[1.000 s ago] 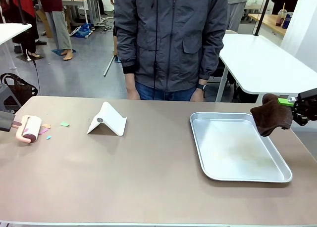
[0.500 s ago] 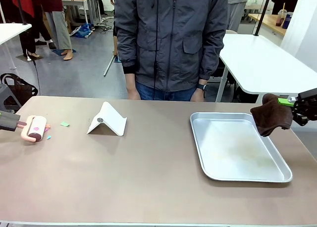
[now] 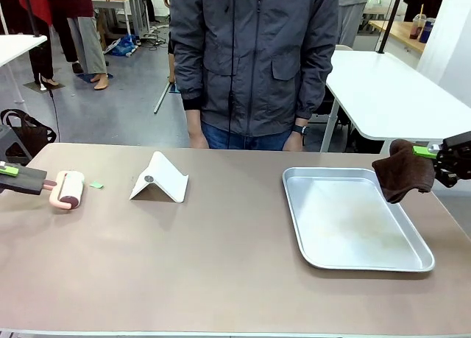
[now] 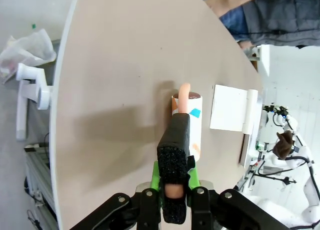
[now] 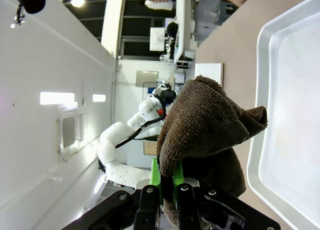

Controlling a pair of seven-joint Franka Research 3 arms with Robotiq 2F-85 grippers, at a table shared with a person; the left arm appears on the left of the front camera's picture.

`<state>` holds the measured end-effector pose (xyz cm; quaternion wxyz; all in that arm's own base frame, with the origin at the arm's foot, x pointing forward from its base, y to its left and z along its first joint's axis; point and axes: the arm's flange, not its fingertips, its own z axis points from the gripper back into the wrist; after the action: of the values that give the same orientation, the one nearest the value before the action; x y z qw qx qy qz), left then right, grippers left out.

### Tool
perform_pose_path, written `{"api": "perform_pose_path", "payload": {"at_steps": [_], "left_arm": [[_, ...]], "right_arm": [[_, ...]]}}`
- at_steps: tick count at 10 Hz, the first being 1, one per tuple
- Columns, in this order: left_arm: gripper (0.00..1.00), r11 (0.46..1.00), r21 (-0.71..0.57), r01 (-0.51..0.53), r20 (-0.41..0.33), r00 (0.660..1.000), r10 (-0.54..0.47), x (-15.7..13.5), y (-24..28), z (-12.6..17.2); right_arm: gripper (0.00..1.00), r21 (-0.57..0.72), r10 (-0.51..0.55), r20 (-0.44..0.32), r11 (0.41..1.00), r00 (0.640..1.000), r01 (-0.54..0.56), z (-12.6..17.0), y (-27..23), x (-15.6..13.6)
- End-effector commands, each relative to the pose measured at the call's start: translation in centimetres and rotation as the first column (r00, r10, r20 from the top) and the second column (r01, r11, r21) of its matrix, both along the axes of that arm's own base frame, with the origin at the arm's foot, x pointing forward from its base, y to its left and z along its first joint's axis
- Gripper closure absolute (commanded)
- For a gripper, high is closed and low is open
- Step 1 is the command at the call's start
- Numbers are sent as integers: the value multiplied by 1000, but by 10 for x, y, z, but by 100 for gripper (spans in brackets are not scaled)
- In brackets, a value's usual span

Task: Clean the surface of the table.
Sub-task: Clean the area not pointed to by the person.

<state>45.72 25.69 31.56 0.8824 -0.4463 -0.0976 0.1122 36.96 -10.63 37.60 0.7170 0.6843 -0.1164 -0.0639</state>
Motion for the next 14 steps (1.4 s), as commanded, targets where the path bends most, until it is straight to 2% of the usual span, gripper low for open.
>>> {"api": "perform_pose_path", "payload": {"at_steps": [1, 4, 9, 10, 11, 13, 14], "left_arm": [[97, 992, 110, 57, -77, 996, -48, -1, -22, -37], [97, 991, 107, 83, -93, 993, -73, 8, -46, -44], [97, 996, 18, 92, -68, 994, -90, 24, -70, -39], [97, 993, -57, 105, -20, 994, -107, 23, -68, -28], [97, 969, -194, 154, 80, 987, -141, 15, -64, -6], [97, 892, -360, 272, 261, 948, -184, -8, -54, 30], [97, 855, -414, 313, 321, 929, -184, -22, -47, 48]], "right_arm": [[89, 20, -2, 14, 1000, 1000, 2, 6, 2, 3], [89, 20, -2, 14, 1000, 1000, 2, 6, 2, 3], [89, 20, -2, 14, 1000, 1000, 2, 6, 2, 3], [89, 20, -2, 14, 1000, 1000, 2, 6, 2, 3], [89, 20, -2, 14, 1000, 1000, 2, 6, 2, 3], [89, 20, -2, 14, 1000, 1000, 2, 6, 2, 3], [89, 20, -2, 14, 1000, 1000, 2, 6, 2, 3]]}}
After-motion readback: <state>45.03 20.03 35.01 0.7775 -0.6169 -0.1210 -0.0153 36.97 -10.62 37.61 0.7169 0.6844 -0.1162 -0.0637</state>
